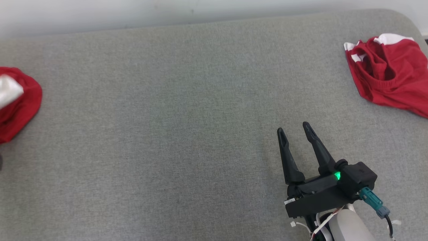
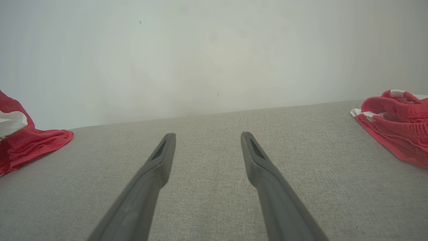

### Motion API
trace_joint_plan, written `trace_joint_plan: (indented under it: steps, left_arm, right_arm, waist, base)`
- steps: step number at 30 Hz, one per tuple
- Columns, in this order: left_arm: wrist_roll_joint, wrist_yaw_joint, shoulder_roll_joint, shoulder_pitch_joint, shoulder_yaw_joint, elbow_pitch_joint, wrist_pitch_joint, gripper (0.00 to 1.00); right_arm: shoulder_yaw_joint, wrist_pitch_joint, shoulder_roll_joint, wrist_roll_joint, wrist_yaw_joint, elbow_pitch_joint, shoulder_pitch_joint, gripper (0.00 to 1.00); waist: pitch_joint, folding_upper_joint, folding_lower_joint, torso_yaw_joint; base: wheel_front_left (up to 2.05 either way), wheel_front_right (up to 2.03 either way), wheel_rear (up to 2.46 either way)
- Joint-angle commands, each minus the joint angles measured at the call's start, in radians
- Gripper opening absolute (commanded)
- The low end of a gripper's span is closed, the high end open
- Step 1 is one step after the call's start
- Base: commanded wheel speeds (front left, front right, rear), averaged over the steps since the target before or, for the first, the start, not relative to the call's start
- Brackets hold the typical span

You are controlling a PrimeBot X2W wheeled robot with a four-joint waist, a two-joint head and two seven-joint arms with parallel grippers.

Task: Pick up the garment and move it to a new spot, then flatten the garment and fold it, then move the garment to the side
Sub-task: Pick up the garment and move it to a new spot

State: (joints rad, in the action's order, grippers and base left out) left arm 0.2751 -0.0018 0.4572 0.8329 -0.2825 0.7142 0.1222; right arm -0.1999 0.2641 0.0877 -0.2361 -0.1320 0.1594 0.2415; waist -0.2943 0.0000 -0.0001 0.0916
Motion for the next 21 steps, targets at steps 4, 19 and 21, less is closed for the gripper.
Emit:
trace_joint_plan:
  steps: [4,19,21]
  left_arm:
    - [-0.023,-0.041,-0.002,0.062,0.043,-0.104,-0.062,0.0]
    - [-0.035,-0.062,-0.122,0.15,0.217,-0.511,0.015,0.0]
    - [-0.024,-0.063,-0.152,0.153,0.243,-0.561,0.038,0.0]
  right_arm:
    - [0.004,0.001,0.0,-0.009,0.002,0.008,-0.02,1.0]
    - [0.021,0.001,-0.029,-0.028,0.002,0.032,-0.046,1.0]
    - [0.022,0.001,-0.032,-0.031,0.002,0.035,-0.051,1.0]
  waist:
    - [0.035,0.0,0.0001,-0.009]
    - [0.07,0.0,0.0001,0.078]
    - [0.07,0.0,0.0001,0.098]
  base:
    - [0.0,0.0,0.0]
    - [0.0,0.0,0.0]
    - [0.0,0.0,0.0]
